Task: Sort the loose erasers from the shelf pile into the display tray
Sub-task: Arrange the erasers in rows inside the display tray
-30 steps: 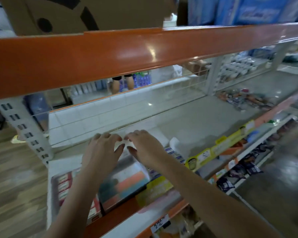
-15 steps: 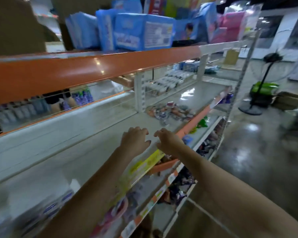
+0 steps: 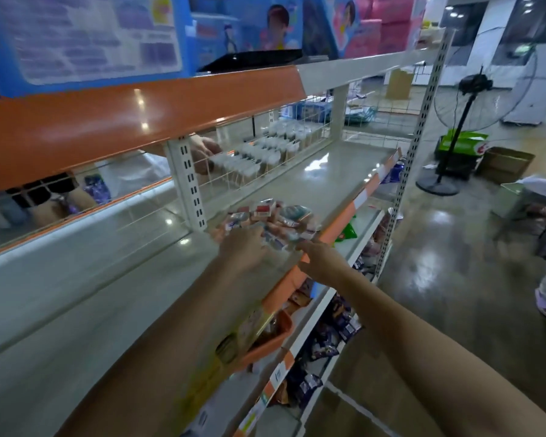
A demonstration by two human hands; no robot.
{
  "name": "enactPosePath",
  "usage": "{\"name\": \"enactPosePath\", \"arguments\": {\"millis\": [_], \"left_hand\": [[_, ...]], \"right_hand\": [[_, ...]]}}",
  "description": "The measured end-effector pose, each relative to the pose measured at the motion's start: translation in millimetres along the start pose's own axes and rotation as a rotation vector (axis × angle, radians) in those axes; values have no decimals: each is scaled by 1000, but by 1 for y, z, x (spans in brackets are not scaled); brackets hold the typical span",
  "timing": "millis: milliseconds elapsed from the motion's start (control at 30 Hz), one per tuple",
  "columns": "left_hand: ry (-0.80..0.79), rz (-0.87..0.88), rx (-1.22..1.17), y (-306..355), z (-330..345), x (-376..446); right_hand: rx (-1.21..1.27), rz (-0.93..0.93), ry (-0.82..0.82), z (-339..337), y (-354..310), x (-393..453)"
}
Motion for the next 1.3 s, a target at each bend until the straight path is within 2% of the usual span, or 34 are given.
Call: {"name": "enactPosePath", "arguments": {"millis": [233, 300, 567, 633, 800, 967, 1100, 1300], "left_hand": [[90, -52, -62, -19, 21, 104], [56, -79, -48, -29, 32, 125], [-123, -285, -169, -72, 77, 151], [-97, -336, -207, -77, 77, 147], [3, -422, -223, -75, 73, 141], [148, -439, -169, -60, 58, 131], [282, -515, -207, -47, 39, 109], [338, -643, -197, -46, 21, 36]], "right_hand": [[9, 46, -2, -1, 48, 110], [1, 31, 9, 3, 64, 134], [-7, -151, -175, 39, 98, 208], [9, -231, -217, 49, 96, 214], [179, -357, -198, 58, 99, 233], [353, -418, -121, 41, 94, 239], [493, -457, -141, 31, 70, 231], [628, -566, -212, 26, 7, 193]]}}
Point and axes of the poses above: each hand's wrist, its own x-axis towards the middle knuckle, its own z-axis out of the palm, y = z × x, the point moved 10 cm from there along x, towards the middle knuckle, and after that the axes turned 15 degrees about y, right-handed, at the moved point
